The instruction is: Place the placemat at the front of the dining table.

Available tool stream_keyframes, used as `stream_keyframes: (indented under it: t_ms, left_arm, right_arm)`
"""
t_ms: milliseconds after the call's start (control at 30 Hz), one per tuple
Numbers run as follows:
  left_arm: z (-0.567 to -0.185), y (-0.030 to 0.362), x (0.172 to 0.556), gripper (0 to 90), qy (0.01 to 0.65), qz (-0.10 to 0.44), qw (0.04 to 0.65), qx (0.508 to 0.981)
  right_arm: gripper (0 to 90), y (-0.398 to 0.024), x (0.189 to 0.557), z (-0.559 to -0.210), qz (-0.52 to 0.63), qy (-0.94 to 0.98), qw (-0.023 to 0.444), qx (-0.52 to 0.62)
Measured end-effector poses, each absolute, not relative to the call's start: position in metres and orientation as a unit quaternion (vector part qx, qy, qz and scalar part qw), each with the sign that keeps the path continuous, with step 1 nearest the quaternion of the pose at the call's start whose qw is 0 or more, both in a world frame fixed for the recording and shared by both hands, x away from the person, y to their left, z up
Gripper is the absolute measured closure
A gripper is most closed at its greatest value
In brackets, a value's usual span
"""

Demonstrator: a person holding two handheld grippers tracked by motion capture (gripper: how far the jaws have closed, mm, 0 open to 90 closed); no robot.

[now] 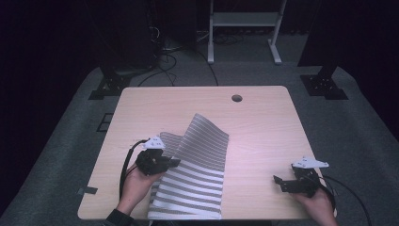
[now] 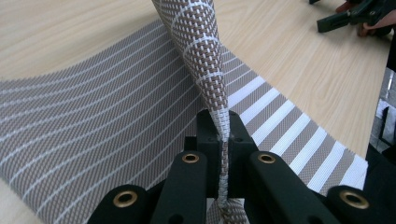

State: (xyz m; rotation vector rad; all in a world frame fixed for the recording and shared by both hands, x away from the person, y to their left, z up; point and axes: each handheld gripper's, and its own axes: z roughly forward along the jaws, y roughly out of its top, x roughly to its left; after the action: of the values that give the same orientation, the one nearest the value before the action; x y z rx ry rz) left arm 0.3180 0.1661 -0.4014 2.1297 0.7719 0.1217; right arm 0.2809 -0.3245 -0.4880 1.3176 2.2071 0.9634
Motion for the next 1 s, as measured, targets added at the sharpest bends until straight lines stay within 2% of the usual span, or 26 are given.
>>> stream_keyframes:
  t_ms: [1000]
  left_arm:
    - [-0.381, 0.111, 0.348, 88.6, 0.277, 0.036, 0.439, 0.854]
  right_arm:
    - [8.9, -0.325, 0.281, -0.488, 0.344, 0.788, 0.197, 0.470]
